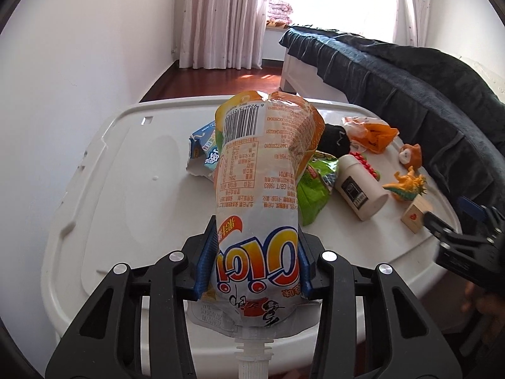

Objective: Collect trash
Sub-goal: 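Grasp the snack pouch with the left gripper while the right gripper grasps the wooden block, then drop the snack pouch and wooden block into the bin, opening both grippers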

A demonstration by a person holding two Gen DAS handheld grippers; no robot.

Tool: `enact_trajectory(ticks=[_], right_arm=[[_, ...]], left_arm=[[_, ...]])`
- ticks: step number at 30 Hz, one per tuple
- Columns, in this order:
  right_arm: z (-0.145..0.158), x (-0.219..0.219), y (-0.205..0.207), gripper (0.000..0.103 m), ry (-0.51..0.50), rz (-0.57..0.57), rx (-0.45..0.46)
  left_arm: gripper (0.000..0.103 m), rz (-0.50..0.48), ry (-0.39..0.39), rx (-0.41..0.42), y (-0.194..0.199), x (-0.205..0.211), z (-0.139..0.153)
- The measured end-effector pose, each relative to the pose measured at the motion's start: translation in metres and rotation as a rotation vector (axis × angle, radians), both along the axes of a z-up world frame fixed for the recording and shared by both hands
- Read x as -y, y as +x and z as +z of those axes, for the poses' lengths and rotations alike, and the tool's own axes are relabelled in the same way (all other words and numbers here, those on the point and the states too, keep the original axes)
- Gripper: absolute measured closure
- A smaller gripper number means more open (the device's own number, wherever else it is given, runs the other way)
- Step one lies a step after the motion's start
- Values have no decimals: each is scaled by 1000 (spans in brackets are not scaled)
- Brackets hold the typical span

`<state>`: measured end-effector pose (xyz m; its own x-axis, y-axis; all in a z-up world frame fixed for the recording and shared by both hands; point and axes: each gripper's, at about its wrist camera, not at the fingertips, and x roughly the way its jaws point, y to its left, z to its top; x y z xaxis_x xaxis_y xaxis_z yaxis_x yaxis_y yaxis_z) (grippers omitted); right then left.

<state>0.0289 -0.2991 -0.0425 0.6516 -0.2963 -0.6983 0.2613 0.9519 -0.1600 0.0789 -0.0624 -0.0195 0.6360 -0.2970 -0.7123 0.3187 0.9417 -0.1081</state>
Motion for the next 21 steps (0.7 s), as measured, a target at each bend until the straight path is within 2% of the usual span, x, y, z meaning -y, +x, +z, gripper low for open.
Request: enact_trajectory(ticks=[7, 10, 11, 13, 14, 15, 16, 17, 18, 21], right_arm=[[-20, 8, 23, 14, 5, -2, -42], [-27, 11, 30, 22, 3, 7, -68], [-29, 12, 32, 25, -1, 9, -78], [-34, 14, 36, 41, 9, 24, -102], [-34, 14, 37, 53, 14, 33, -106], [-34, 13, 37, 60, 9, 36, -109], [-33, 12, 37, 61, 4, 36, -110], [-32, 11, 36, 67, 5, 39, -109], [-31, 10, 35, 69, 10, 41, -109], [-22, 7, 28, 69, 28, 45, -96]], left_arm=[[62, -8, -8, -5, -18, -2, 0], [62, -19, -10, -6, -21, 2, -1], [62, -22, -12, -8, -22, 2, -1], [62, -26, -14, -12, -23, 3, -3], [62, -28, -12, -15, -23, 4, -4], [62, -29, -11, -17, -24, 5, -4], [62, -30, -12, -17, -25, 5, -5], [62, -31, -12, -17, -26, 5, -5], [62, -32, -11, -17, -27, 6, -6], [62, -36, -9, -14, -32, 6, -5]])
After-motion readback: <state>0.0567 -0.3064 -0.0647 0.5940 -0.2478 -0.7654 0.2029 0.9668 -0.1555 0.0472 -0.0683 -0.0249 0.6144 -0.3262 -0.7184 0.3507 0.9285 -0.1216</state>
